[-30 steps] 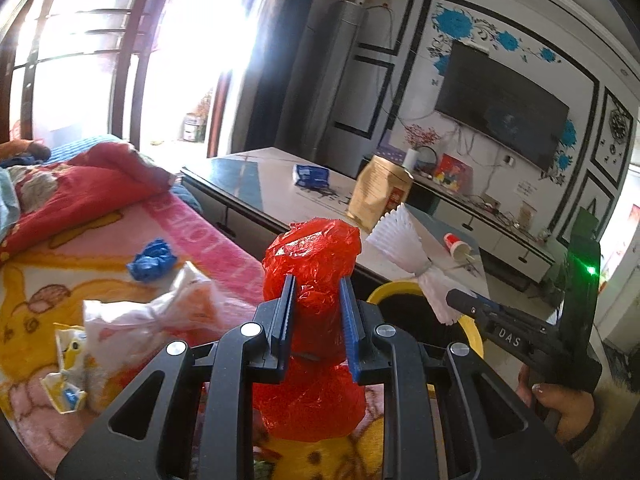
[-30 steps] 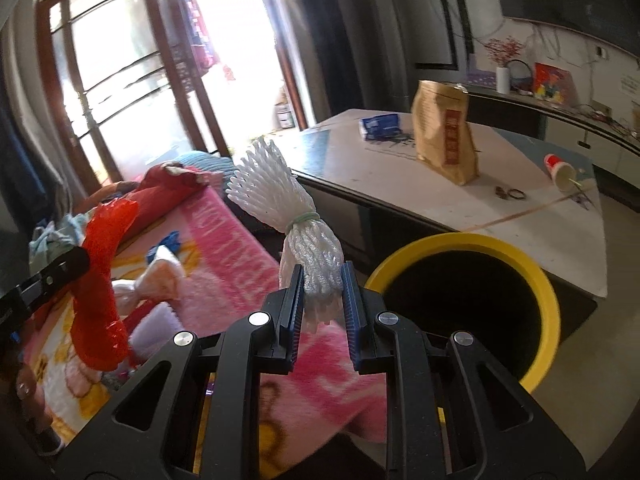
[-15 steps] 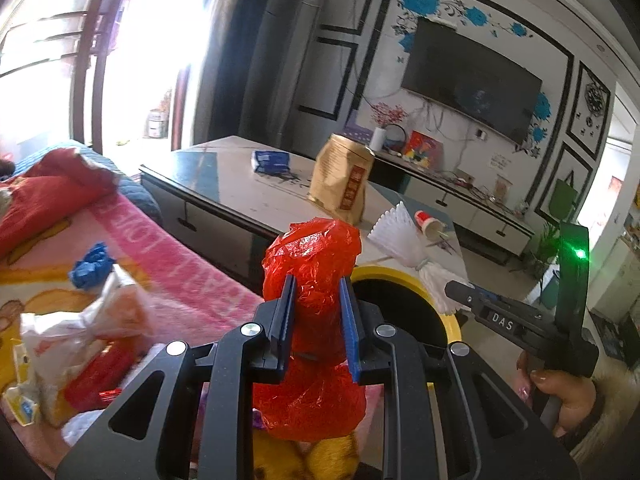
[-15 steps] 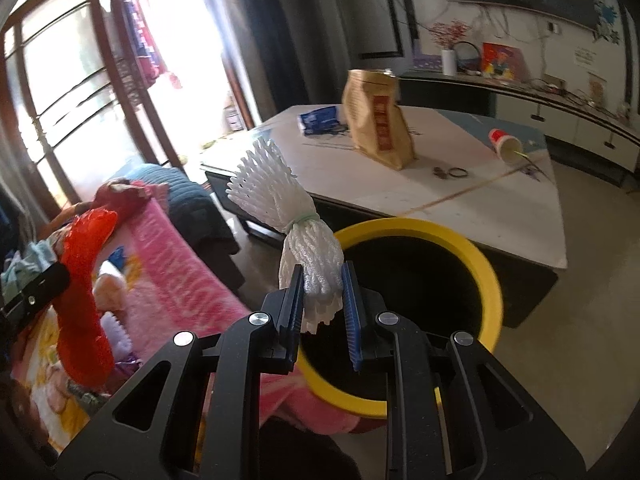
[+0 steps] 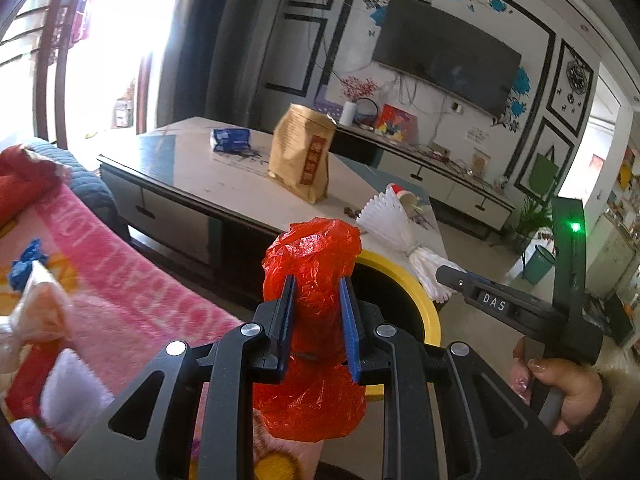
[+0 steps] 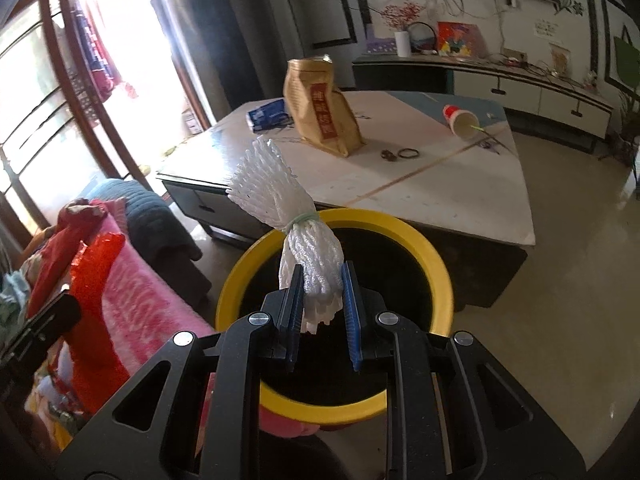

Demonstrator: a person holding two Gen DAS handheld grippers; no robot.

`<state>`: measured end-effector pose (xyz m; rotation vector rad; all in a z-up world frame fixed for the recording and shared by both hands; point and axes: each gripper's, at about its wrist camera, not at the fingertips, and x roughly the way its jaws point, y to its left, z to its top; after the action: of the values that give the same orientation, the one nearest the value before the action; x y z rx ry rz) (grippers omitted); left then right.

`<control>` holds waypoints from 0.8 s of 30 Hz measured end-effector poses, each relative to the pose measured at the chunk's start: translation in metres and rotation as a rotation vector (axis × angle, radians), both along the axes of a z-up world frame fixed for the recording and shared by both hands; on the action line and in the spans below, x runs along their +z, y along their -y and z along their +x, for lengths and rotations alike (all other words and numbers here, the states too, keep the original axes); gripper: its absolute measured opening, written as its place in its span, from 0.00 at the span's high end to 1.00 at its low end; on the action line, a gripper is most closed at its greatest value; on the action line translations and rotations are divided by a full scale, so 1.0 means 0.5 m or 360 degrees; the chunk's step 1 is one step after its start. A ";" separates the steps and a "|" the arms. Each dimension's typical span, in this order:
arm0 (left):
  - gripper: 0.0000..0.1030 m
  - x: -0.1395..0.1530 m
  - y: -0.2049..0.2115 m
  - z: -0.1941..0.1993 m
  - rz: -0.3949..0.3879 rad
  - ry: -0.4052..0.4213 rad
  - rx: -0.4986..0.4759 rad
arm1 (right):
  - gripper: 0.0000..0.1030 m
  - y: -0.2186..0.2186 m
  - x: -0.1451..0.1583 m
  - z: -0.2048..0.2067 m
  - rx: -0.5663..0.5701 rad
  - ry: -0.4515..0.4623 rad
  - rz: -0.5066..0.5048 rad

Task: Collect trash
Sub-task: 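Carry the red bag and white mesh sleeve over the yellow-rimmed bin, then open both grippers to drop the red bag and mesh sleeve into the bin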

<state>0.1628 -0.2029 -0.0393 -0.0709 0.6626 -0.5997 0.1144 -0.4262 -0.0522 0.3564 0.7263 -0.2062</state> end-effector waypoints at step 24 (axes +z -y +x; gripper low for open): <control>0.43 -0.119 0.146 0.119 0.0089 -0.0176 -0.0156 | 0.67 0.073 -0.071 0.019 -0.0148 -0.0170 0.0121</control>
<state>0.2220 -0.2759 -0.0988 -0.0198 0.7932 -0.6748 0.1240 -0.4627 -0.0876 0.4551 0.8248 -0.2877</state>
